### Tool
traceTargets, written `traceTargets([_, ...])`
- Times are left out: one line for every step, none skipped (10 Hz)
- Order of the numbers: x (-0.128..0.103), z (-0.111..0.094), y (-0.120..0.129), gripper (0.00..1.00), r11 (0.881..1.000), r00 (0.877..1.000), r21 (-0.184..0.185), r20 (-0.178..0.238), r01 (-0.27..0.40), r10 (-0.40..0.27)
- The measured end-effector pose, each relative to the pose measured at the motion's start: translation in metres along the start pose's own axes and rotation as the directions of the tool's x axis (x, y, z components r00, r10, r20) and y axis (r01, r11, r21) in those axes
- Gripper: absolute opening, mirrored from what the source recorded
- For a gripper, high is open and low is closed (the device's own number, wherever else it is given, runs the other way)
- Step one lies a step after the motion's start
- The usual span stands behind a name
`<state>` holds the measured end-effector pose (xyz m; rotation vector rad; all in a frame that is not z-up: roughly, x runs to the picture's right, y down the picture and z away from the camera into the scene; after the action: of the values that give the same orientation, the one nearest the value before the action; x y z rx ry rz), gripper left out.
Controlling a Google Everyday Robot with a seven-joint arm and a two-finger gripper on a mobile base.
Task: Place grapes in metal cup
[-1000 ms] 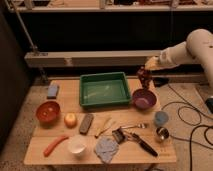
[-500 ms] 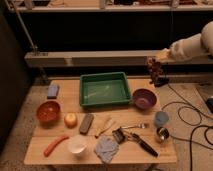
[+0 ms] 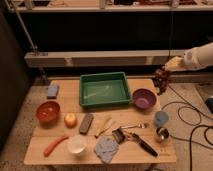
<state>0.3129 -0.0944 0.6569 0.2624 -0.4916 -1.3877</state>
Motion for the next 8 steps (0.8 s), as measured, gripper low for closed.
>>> traceTargets([0.0007, 0.0018, -0.0023, 0.00, 1.000, 1.000, 0.003, 0.002, 0.003, -0.003])
traceTargets([0.0008, 0.0018, -0.0025, 0.00, 1.000, 1.000, 0.003, 0.002, 0.003, -0.003])
traceTargets([0.0004, 0.0009, -0.0015, 0.00, 1.000, 1.000, 0.002, 0.001, 0.002, -0.002])
traceTargets([0.0003, 0.0002, -0.0008, 0.00, 1.000, 1.000, 0.001, 0.000, 0.001, -0.001])
traceTargets([0.0004, -0.0001, -0.0007, 0.00, 1.000, 1.000, 0.001, 0.000, 0.001, -0.001])
traceTargets([0.0005, 0.0004, -0.0012, 0.00, 1.000, 1.000, 0.001, 0.000, 0.001, -0.001])
traceTargets([0.0010, 0.0009, -0.0016, 0.00, 1.000, 1.000, 0.002, 0.000, 0.002, -0.002])
traceTargets([0.0015, 0.0010, -0.0011, 0.00, 1.000, 1.000, -0.003, -0.003, 0.001, -0.001])
